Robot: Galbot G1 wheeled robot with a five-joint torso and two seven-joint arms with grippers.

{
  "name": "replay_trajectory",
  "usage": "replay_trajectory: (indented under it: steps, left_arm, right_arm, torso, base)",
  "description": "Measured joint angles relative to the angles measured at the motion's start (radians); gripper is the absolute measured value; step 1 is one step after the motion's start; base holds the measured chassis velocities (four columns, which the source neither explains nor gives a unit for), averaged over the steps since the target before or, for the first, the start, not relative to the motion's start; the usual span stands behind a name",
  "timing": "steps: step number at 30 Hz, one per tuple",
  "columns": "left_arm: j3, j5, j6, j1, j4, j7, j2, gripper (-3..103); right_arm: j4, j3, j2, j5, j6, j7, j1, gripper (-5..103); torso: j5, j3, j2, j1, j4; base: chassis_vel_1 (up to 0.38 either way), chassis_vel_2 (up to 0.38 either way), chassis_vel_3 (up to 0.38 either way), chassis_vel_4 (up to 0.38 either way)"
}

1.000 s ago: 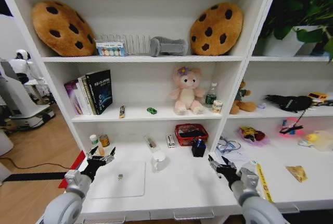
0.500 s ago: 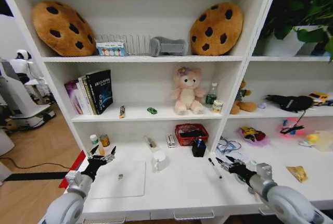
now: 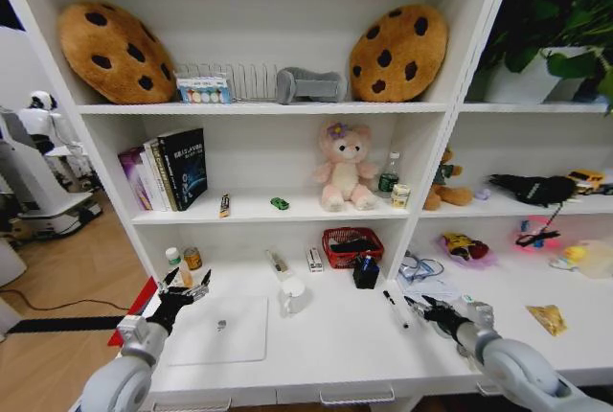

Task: Organize the objects on the table.

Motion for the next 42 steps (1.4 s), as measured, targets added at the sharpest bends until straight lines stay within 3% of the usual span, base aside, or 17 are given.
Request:
replay_trajectory:
  steps: [10,20,42]
  left_arm:
    - [0.01,0.0,0.005,-0.009,0.013,-0.003,-0.001,100]
    - [0.01,-0.001,0.004,-0.011,0.023,-0.002,0.0,100]
    - [0.011,-0.009,0.003,-0.015,0.031,-0.001,0.011,100]
  right_arm:
    - [-0.073,-0.181,0.006,0.02,-0.006,0.025,0.175,61]
    - [-0.116,-0.267,0.019,0.061,-0.024,0.057,0.256,60]
    - [-0.188,-0.353,0.034,0.125,-0.042,0.081,0.344,59]
  torso:
    - [0.0002,0.0,0.0,0.0,0.0]
    - [0.0,0.0,0.0,0.0,0.0]
    - [0.0001,0.0,0.0,0.0,0.0]
  base:
    - [0.0,0.0,0.0,0.0]
    - [0.0,0.0,0.0,0.0]
    - [0.0,0.0,0.0,0.0]
